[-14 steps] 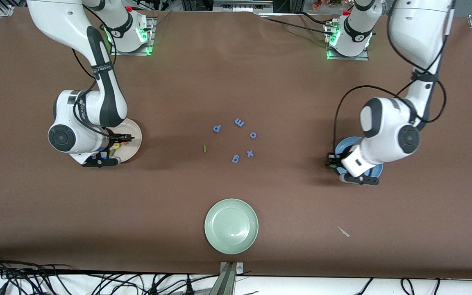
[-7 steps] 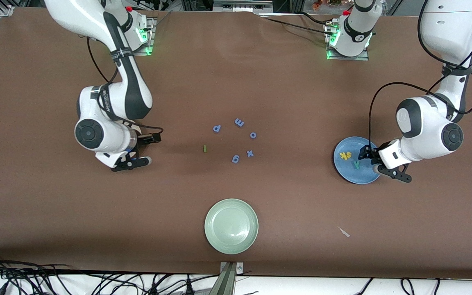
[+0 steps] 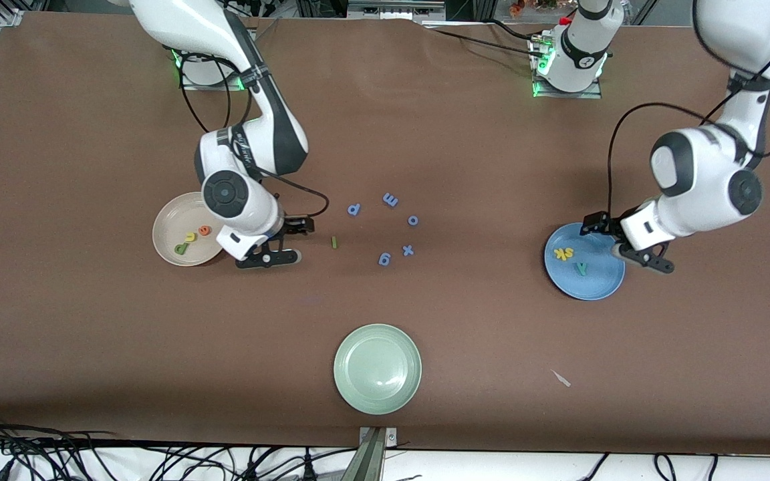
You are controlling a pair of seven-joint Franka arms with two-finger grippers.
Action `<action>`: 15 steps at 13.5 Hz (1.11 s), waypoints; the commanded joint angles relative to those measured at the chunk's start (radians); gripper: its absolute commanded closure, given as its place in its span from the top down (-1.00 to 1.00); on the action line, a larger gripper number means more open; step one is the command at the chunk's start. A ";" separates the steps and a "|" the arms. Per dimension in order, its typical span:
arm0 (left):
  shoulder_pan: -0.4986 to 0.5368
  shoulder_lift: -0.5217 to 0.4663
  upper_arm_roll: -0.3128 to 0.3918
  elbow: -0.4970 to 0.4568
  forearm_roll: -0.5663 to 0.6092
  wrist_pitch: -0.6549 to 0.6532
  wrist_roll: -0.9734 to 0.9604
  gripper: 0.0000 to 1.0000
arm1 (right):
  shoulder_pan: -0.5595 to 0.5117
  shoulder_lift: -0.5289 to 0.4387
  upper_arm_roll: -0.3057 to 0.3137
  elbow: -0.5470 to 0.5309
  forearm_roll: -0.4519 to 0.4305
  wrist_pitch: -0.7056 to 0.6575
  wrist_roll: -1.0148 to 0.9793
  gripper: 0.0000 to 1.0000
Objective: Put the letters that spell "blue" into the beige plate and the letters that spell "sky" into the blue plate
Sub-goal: 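Release n on the beige plate while the left gripper releases cyan letter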
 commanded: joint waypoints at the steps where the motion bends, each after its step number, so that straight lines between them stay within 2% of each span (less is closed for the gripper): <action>1: 0.022 -0.149 -0.006 -0.067 0.027 0.003 0.018 1.00 | 0.058 0.052 -0.009 0.009 0.035 0.090 0.035 1.00; 3: 0.021 -0.230 -0.041 -0.065 0.051 -0.031 0.004 1.00 | 0.096 0.083 -0.009 0.009 0.079 0.148 0.035 1.00; 4: 0.022 -0.280 -0.061 -0.065 0.120 -0.072 -0.023 1.00 | 0.113 0.094 -0.009 0.009 0.085 0.168 0.035 1.00; 6: 0.024 -0.374 -0.111 -0.047 0.258 -0.175 -0.206 1.00 | 0.138 0.117 -0.009 0.008 0.089 0.209 0.042 1.00; 8: 0.024 -0.429 -0.148 0.034 0.355 -0.336 -0.313 1.00 | 0.144 0.122 -0.009 0.005 0.087 0.222 0.058 0.95; 10: 0.024 -0.448 -0.148 0.140 0.363 -0.483 -0.316 1.00 | 0.141 0.129 -0.009 0.006 0.087 0.234 0.058 0.91; 12: 0.025 -0.448 -0.150 0.249 0.363 -0.623 -0.321 1.00 | 0.143 0.139 -0.009 0.008 0.089 0.254 0.058 0.91; 13: 0.024 -0.446 -0.148 0.296 0.363 -0.672 -0.332 1.00 | 0.141 0.145 -0.009 0.008 0.089 0.256 0.058 0.84; 15: 0.022 -0.382 -0.153 0.437 0.364 -0.793 -0.364 1.00 | 0.144 0.161 -0.007 0.008 0.089 0.277 0.058 0.77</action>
